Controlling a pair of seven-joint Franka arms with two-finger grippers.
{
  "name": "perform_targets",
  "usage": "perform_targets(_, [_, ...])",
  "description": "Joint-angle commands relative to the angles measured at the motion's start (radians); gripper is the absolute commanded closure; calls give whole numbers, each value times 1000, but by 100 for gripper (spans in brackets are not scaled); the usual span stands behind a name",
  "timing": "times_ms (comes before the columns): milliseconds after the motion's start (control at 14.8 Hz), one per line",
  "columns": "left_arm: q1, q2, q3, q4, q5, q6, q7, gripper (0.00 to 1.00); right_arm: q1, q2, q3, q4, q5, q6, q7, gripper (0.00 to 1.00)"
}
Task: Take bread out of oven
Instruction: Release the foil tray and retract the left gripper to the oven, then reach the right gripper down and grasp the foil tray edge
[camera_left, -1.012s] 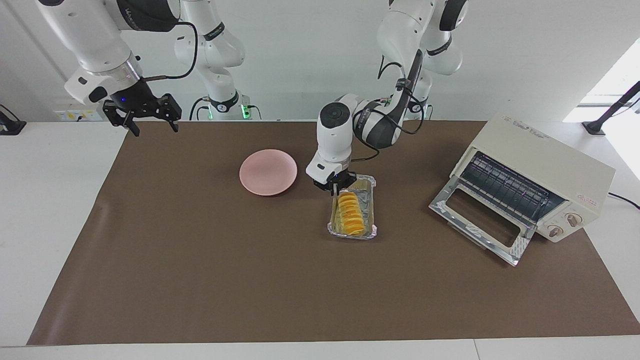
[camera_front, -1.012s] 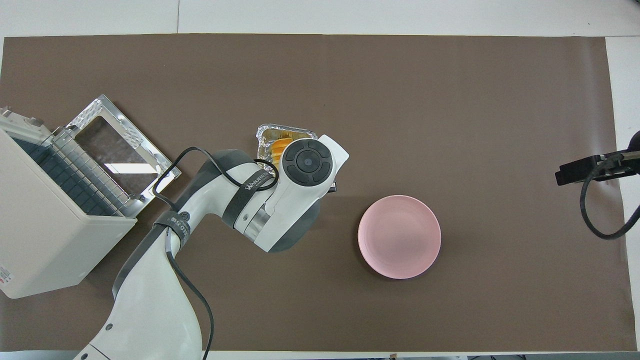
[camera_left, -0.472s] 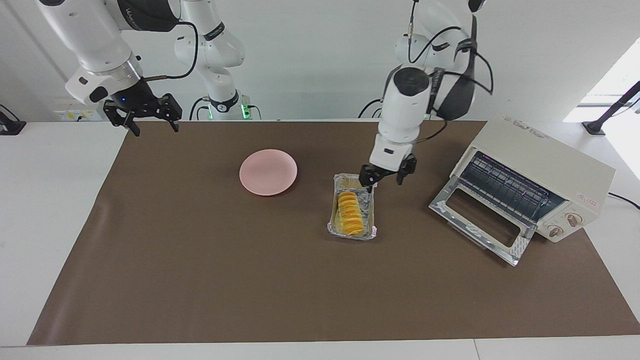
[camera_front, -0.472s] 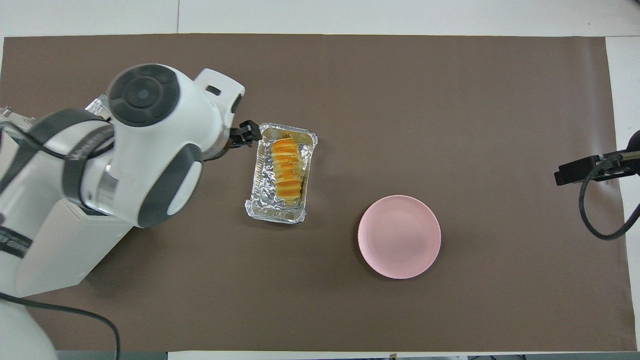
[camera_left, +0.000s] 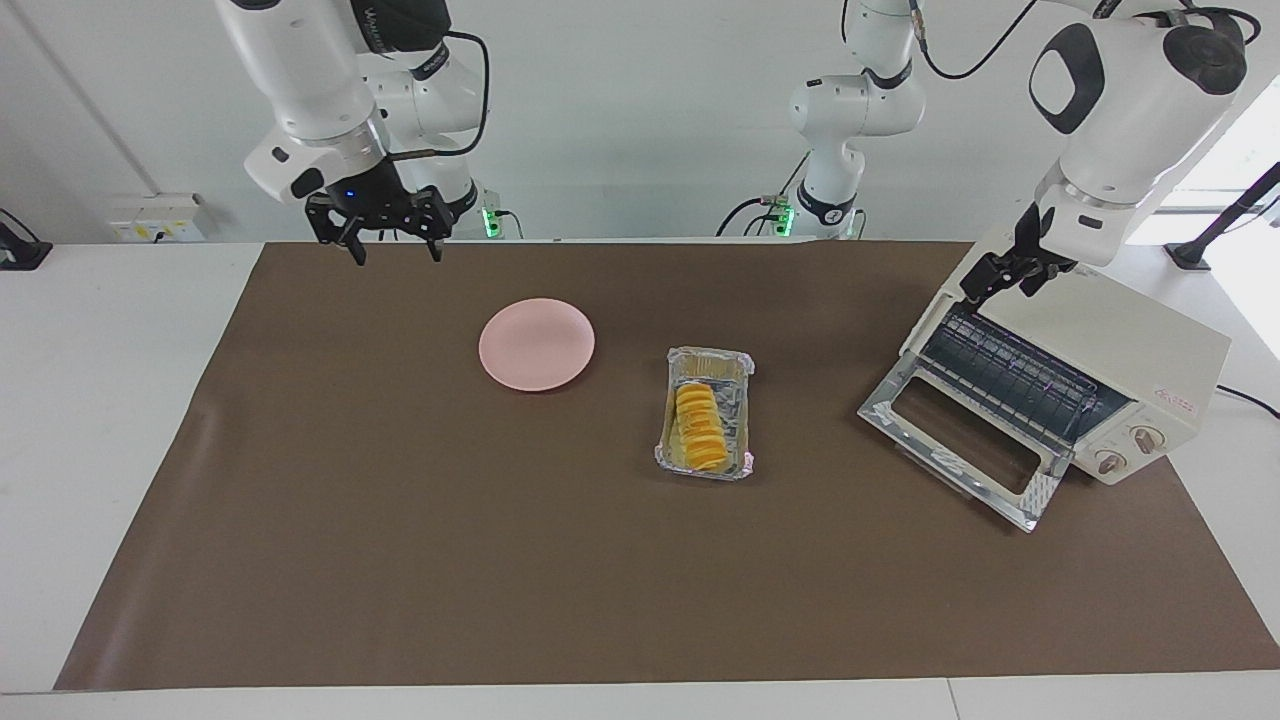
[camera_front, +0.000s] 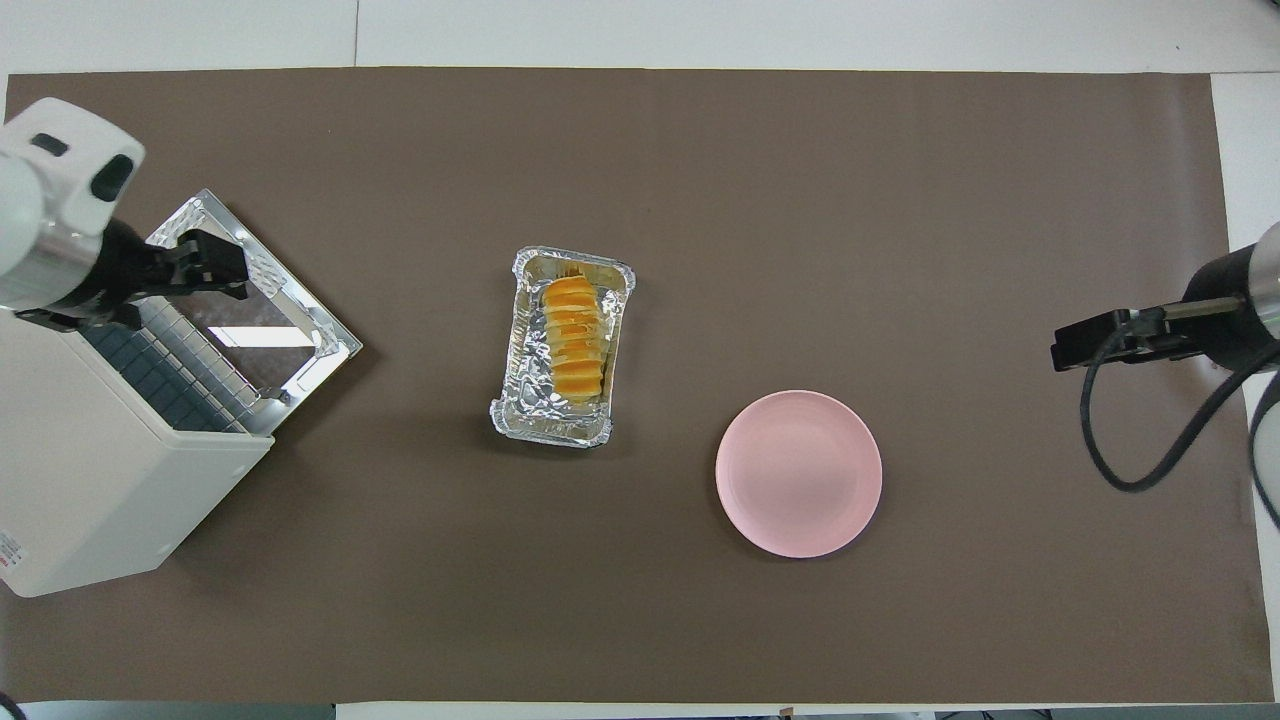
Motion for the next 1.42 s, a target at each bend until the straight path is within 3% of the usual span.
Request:
perform_targets(0, [12,-35,-15,-32,-17,-24,0,0,85,-1,-2,-82,12,121,143,0])
perform_targets(135, [17,-22,-15,-26,-19,14,12,0,154,60,-2,-77,12,192,259,0])
perform_targets(540, [32,48,-13,62,-111,-32,10,0,312,218,-2,-77,10,396,525,0])
perform_targets(607, [28,53,-16,56,-109,-33,9,0,340,276,-2,-82,10,475,565,0])
perform_targets(877, [38,48,-18,50,-102,-39,13,0,412,410,-5,-32,-21,536,674,0])
perform_targets(1147, [29,41,-16,34,-100,-28,12,0,423,553,-5,47,-79,615,767,0])
perform_targets(1349, [24,39,-18,30,-94,-36,10,0,406,581,-5,47,-77,680,761,0])
